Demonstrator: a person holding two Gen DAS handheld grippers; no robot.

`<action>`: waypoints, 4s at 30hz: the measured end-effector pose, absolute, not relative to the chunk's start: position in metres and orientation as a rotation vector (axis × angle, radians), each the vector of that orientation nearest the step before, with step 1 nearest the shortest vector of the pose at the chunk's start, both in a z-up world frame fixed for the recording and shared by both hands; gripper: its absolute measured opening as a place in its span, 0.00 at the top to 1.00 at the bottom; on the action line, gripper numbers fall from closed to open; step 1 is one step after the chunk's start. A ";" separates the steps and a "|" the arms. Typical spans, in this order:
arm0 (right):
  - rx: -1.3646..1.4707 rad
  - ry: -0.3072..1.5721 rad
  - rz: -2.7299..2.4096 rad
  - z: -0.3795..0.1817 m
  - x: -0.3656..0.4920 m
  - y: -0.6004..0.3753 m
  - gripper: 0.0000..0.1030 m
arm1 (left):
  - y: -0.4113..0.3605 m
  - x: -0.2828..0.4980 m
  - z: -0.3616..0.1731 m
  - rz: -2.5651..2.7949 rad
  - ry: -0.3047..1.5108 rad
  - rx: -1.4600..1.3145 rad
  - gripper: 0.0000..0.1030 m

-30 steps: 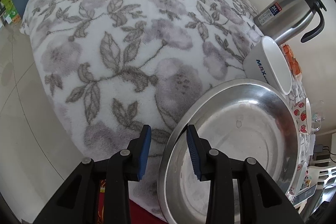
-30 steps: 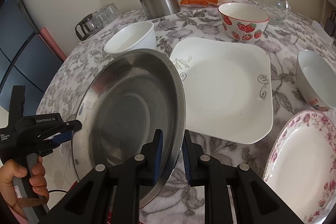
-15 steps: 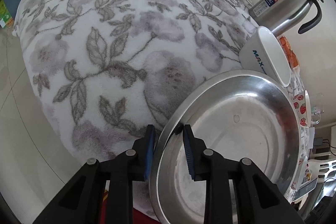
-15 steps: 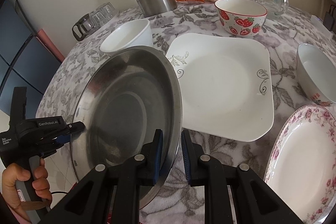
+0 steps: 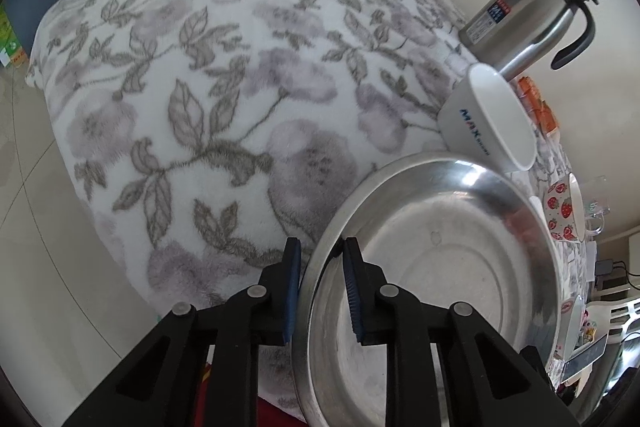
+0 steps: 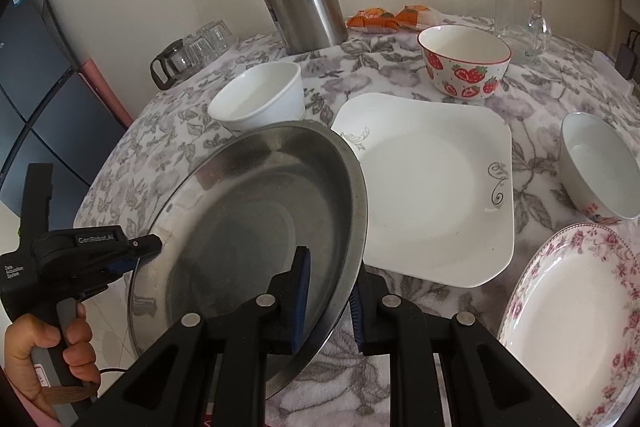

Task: Organize plates and bowls
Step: 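Lift the steel tray off the table with both tools, then carry the steel tray beside the white square bowl and lower it, then open both tools to release the steel tray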

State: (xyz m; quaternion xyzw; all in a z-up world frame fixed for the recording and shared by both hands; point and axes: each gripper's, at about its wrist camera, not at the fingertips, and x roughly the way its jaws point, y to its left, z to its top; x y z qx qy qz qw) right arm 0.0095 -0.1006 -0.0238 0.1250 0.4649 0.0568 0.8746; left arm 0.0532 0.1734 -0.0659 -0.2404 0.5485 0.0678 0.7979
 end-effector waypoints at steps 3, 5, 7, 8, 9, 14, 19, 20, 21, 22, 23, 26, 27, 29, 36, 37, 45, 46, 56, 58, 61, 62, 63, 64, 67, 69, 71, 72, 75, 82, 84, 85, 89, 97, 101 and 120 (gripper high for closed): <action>0.258 0.963 0.114 -0.022 0.009 -0.101 0.81 | 0.172 0.054 -0.061 0.136 1.160 -0.503 0.79; 0.260 0.959 0.112 -0.021 0.008 -0.102 0.81 | 0.170 0.054 -0.058 0.132 1.152 -0.495 0.79; 0.262 0.958 0.111 -0.020 0.008 -0.104 0.81 | 0.169 0.053 -0.057 0.128 1.144 -0.492 0.80; 0.263 0.957 0.111 -0.020 0.007 -0.104 0.81 | 0.169 0.053 -0.056 0.125 1.142 -0.491 0.80; 0.264 0.957 0.110 -0.020 0.008 -0.105 0.81 | 0.169 0.053 -0.056 0.124 1.139 -0.491 0.80; 0.267 0.949 0.109 -0.018 0.006 -0.107 0.81 | 0.166 0.052 -0.051 0.116 1.122 -0.483 0.79; 0.270 0.940 0.108 -0.015 0.005 -0.108 0.81 | 0.164 0.049 -0.045 0.109 1.100 -0.469 0.80; 0.270 0.939 0.107 -0.015 0.004 -0.109 0.81 | 0.163 0.049 -0.044 0.107 1.095 -0.467 0.80; 0.271 0.938 0.106 -0.015 0.004 -0.109 0.81 | 0.163 0.048 -0.042 0.105 1.091 -0.466 0.80; 0.272 0.936 0.106 -0.014 0.003 -0.110 0.81 | 0.162 0.047 -0.041 0.104 1.087 -0.463 0.80; 0.274 0.934 0.105 -0.014 0.003 -0.111 0.81 | 0.161 0.046 -0.040 0.103 1.083 -0.459 0.80; 0.280 0.925 0.100 -0.012 0.001 -0.116 0.81 | 0.156 0.046 -0.036 0.094 1.071 -0.447 0.79; 0.283 0.922 0.097 -0.011 0.001 -0.119 0.81 | 0.154 0.045 -0.034 0.087 1.066 -0.441 0.79; 0.288 0.916 0.092 -0.009 -0.001 -0.123 0.81 | 0.149 0.044 -0.032 0.075 1.059 -0.434 0.80; 0.318 0.891 0.070 -0.004 -0.007 -0.141 0.81 | 0.132 0.041 -0.022 0.028 1.031 -0.414 0.79; 0.323 0.889 0.068 -0.003 -0.007 -0.144 0.81 | 0.129 0.040 -0.021 0.022 1.027 -0.410 0.79; 0.363 0.876 0.027 -0.002 -0.010 -0.168 0.81 | 0.105 0.041 -0.012 -0.026 1.016 -0.373 0.80; 0.371 0.874 0.021 -0.002 -0.010 -0.172 0.81 | 0.102 0.042 -0.011 -0.033 1.014 -0.370 0.80; 0.421 0.854 -0.080 -0.007 -0.010 -0.211 0.81 | 0.055 0.057 0.000 -0.096 1.003 -0.323 0.79; 0.433 0.856 -0.104 -0.010 -0.009 -0.218 0.81 | 0.045 0.061 0.000 -0.106 1.004 -0.307 0.79; 0.449 0.864 -0.132 -0.016 -0.008 -0.227 0.81 | 0.030 0.068 -0.003 -0.115 1.009 -0.271 0.79; 0.453 0.866 -0.138 -0.017 -0.008 -0.229 0.81 | 0.026 0.071 -0.005 -0.120 1.012 -0.264 0.79; 0.459 0.867 -0.145 -0.019 -0.007 -0.232 0.81 | 0.023 0.073 -0.005 -0.123 1.014 -0.261 0.79; 0.466 0.868 -0.152 -0.021 -0.006 -0.234 0.81 | 0.020 0.075 -0.006 -0.126 1.016 -0.258 0.79; 0.475 0.865 -0.170 -0.024 -0.002 -0.240 0.81 | 0.010 0.084 -0.012 -0.129 1.026 -0.237 0.80; 0.479 0.856 -0.176 -0.025 -0.001 -0.242 0.81 | 0.004 0.090 -0.016 -0.127 1.037 -0.220 0.79; 0.470 0.848 -0.177 -0.026 0.003 -0.243 0.81 | 0.001 0.095 -0.019 -0.121 1.043 -0.215 0.79; 0.465 0.846 -0.177 -0.026 0.004 -0.242 0.81 | 0.001 0.097 -0.020 -0.120 1.044 -0.219 0.79; 0.457 0.852 -0.171 -0.029 0.011 -0.240 0.81 | 0.001 0.105 -0.023 -0.112 1.042 -0.225 0.79; 0.429 0.901 -0.164 -0.045 0.024 -0.232 0.81 | 0.009 0.122 -0.033 -0.083 1.051 -0.263 0.79; 0.412 0.913 -0.165 -0.049 0.027 -0.228 0.81 | 0.010 0.126 -0.035 -0.076 1.052 -0.268 0.79; 0.405 0.918 -0.164 -0.051 0.028 -0.227 0.81 | 0.010 0.127 -0.037 -0.072 1.055 -0.266 0.79; 0.398 0.925 -0.161 -0.055 0.032 -0.227 0.81 | 0.012 0.132 -0.043 -0.068 1.070 -0.273 0.79; 0.377 0.935 -0.163 -0.056 0.035 -0.225 0.81 | 0.012 0.134 -0.044 -0.075 1.065 -0.266 0.79; 0.372 0.943 -0.163 -0.056 0.035 -0.224 0.80 | 0.012 0.134 -0.044 -0.078 1.075 -0.272 0.79; 0.371 0.953 -0.192 -0.041 0.021 -0.226 0.58 | 0.008 0.110 -0.022 -0.053 1.060 -0.125 0.55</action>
